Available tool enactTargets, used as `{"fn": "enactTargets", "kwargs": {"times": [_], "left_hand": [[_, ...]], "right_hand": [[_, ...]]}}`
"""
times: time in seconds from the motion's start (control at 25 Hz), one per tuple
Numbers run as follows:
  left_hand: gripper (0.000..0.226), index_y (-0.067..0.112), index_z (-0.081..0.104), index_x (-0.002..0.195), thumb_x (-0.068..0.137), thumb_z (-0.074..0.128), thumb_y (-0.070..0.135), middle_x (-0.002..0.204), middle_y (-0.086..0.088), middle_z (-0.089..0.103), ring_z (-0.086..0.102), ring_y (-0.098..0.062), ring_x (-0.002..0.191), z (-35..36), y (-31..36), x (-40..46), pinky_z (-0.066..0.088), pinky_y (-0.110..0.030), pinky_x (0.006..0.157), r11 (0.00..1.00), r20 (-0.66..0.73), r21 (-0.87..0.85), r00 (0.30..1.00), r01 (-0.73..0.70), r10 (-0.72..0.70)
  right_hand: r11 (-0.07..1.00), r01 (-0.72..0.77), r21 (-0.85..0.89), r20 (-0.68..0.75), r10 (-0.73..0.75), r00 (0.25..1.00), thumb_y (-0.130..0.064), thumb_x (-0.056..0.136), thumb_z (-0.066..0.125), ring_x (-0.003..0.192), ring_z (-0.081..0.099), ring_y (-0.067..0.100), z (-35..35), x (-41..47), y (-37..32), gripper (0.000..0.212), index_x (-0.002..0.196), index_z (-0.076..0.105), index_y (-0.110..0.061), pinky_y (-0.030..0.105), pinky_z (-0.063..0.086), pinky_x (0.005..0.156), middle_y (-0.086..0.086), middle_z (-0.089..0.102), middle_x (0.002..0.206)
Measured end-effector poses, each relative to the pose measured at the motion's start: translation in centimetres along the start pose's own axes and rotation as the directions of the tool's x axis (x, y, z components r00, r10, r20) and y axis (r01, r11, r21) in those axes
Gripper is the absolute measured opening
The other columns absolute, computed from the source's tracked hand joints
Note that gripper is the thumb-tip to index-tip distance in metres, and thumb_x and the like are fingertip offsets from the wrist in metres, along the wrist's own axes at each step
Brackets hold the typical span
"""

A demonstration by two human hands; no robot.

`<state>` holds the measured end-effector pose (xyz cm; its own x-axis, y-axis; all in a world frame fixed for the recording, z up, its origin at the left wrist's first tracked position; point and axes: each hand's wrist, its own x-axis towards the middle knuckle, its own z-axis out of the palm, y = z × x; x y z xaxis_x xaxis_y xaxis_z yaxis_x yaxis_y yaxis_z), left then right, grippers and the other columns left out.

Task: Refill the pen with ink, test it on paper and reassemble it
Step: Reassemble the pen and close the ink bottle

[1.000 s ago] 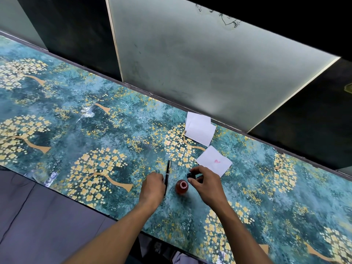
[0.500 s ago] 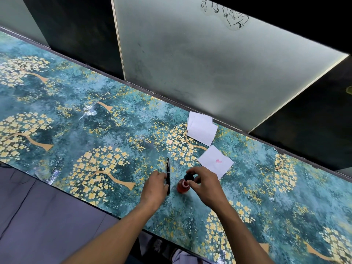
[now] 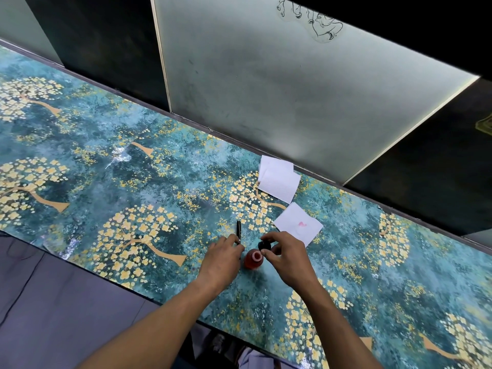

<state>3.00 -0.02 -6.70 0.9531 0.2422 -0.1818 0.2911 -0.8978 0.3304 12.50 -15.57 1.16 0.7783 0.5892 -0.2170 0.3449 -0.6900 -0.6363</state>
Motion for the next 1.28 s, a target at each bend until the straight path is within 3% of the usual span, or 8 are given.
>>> {"fn": "enactTargets", "kwargs": {"times": [0.32,0.48,0.68,0.88,1.0,1.16,1.28], "left_hand": [[0.036,0.025,0.064,0.125,0.090,0.062,0.032,0.134,0.006,0.052,0.048,-0.020,0.121,-0.2,-0.5,0.1,0.040,-0.037,0.103,0.993,0.000,-0.120,1.000,-0.008,0.009],[0.043,0.027,0.059,0.128,0.087,0.065,0.036,0.127,0.008,0.053,0.048,-0.018,0.118,-0.2,0.0,-0.4,0.041,-0.035,0.101,0.966,-0.014,-0.258,1.000,0.008,-0.012],[0.051,0.029,0.054,0.131,0.083,0.065,0.043,0.126,0.009,0.055,0.045,-0.018,0.117,-0.2,1.3,-0.7,0.036,-0.033,0.097,0.953,0.028,-0.302,0.999,-0.013,0.022],[0.040,0.034,0.060,0.120,0.081,0.070,0.039,0.114,0.012,0.064,0.047,-0.017,0.107,-0.2,1.7,-0.2,0.040,-0.036,0.090,0.931,0.056,-0.359,0.997,0.068,-0.051],[0.038,0.037,0.062,0.116,0.080,0.072,0.037,0.108,0.014,0.066,0.046,-0.015,0.104,-0.2,1.7,-0.2,0.041,-0.035,0.089,0.911,0.052,-0.400,0.995,0.099,-0.086],[0.041,0.044,0.059,0.113,0.076,0.075,0.039,0.102,0.017,0.065,0.048,-0.015,0.100,0.2,1.6,-0.3,0.044,-0.034,0.085,0.888,0.074,-0.436,0.990,0.143,-0.123],[0.041,0.046,0.057,0.115,0.078,0.075,0.040,0.100,0.017,0.061,0.048,-0.017,0.103,0.0,1.5,-0.4,0.045,-0.034,0.086,0.887,0.068,-0.438,0.989,0.150,-0.133]], "right_hand": [[1.000,-0.006,-0.017,0.024,0.006,1.000,-0.018,0.088,0.075,0.078,0.060,0.000,-0.1,0.0,0.2,0.026,0.112,0.068,-0.026,0.017,0.044,0.072,-0.010,0.064,0.103],[0.997,0.038,-0.073,0.074,-0.033,0.997,-0.017,0.087,0.074,0.079,0.059,0.001,0.3,0.1,0.1,0.026,0.110,0.066,-0.026,0.024,0.048,0.076,-0.007,0.065,0.104],[0.953,0.157,-0.259,0.179,-0.112,0.977,-0.022,0.087,0.067,0.089,0.060,0.021,1.2,0.2,0.4,0.023,0.108,0.062,-0.029,0.039,0.050,0.078,-0.005,0.057,0.102],[0.907,0.198,-0.371,0.213,-0.125,0.969,-0.027,0.091,0.062,0.091,0.061,0.028,1.7,0.0,0.0,0.021,0.112,0.061,-0.029,0.043,0.051,0.074,-0.001,0.056,0.105],[0.885,0.167,-0.435,0.198,-0.087,0.976,-0.037,0.094,0.060,0.091,0.061,0.030,1.9,0.1,-0.4,0.020,0.109,0.058,-0.024,0.042,0.049,0.070,0.001,0.055,0.103],[0.830,0.052,-0.555,0.118,0.017,0.993,-0.063,0.097,0.042,0.089,0.062,0.029,1.9,0.5,-0.7,0.045,0.094,0.054,-0.020,0.037,0.041,0.063,0.004,0.061,0.096],[0.882,0.051,-0.469,0.106,-0.001,0.994,-0.066,0.095,0.042,0.092,0.062,0.026,1.5,-0.1,-0.3,0.045,0.107,0.056,-0.025,0.038,0.050,0.069,-0.001,0.061,0.102]]}}
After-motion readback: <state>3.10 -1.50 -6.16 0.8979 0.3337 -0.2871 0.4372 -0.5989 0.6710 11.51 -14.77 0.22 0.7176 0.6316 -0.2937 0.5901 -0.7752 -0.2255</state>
